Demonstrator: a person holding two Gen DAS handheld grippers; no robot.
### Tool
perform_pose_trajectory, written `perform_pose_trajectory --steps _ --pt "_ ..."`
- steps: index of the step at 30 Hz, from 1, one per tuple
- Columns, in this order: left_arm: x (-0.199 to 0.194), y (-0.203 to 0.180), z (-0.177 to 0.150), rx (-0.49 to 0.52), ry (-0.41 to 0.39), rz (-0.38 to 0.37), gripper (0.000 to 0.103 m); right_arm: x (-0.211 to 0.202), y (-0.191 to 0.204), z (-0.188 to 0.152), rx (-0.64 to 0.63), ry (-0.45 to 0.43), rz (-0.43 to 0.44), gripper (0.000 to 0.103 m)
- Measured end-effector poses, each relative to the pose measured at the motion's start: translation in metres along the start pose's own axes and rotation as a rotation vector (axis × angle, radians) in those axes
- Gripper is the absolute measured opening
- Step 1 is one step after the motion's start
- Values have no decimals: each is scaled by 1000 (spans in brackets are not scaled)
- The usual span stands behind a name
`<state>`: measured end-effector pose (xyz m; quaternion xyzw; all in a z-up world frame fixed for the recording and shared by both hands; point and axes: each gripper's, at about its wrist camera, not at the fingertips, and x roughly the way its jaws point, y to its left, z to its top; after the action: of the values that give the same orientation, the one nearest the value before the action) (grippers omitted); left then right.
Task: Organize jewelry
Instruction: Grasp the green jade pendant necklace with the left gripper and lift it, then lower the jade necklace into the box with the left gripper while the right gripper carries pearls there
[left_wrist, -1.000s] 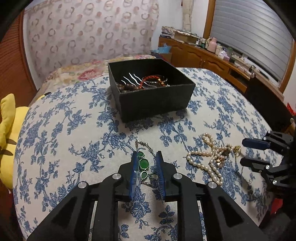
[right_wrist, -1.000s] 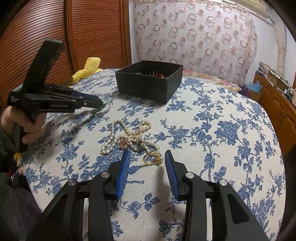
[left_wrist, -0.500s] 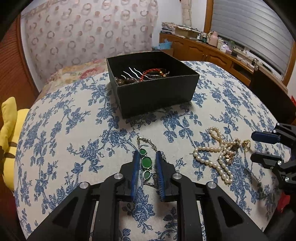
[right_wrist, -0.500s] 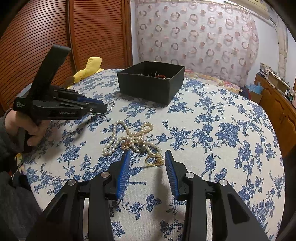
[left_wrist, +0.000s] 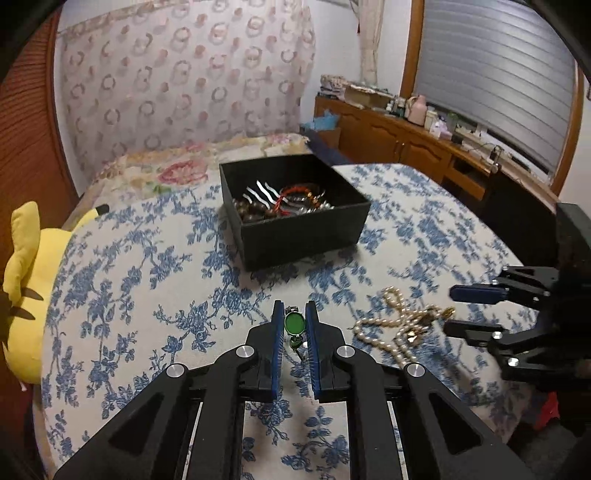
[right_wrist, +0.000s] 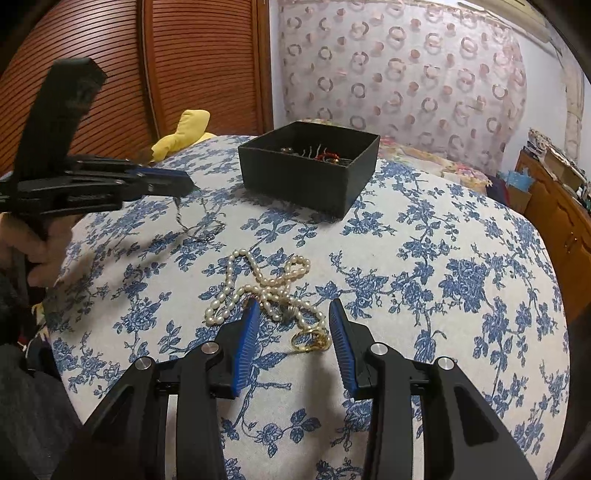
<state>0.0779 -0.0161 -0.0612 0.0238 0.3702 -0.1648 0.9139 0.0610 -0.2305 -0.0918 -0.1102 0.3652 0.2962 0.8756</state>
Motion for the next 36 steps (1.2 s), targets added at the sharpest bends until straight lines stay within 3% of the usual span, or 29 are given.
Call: perform_pose_trajectory --steps 11,15,24,28,36 --pt "-19 -2 2 -3 -46 -13 10 21 19 26 -74 24 74 41" --pt "-22 -1 1 -6 -52 -13 10 37 26 34 -120 69 103 25" --pt "-29 5 -2 -14 -60 -6 10 61 29 43 -188 132 87 25" --pt "-30 7 -3 -21 -61 -3 10 64 35 44 -211 136 108 7" --pt "-36 7 1 -16 -76 -3 10 54 35 45 -199 117 118 5"
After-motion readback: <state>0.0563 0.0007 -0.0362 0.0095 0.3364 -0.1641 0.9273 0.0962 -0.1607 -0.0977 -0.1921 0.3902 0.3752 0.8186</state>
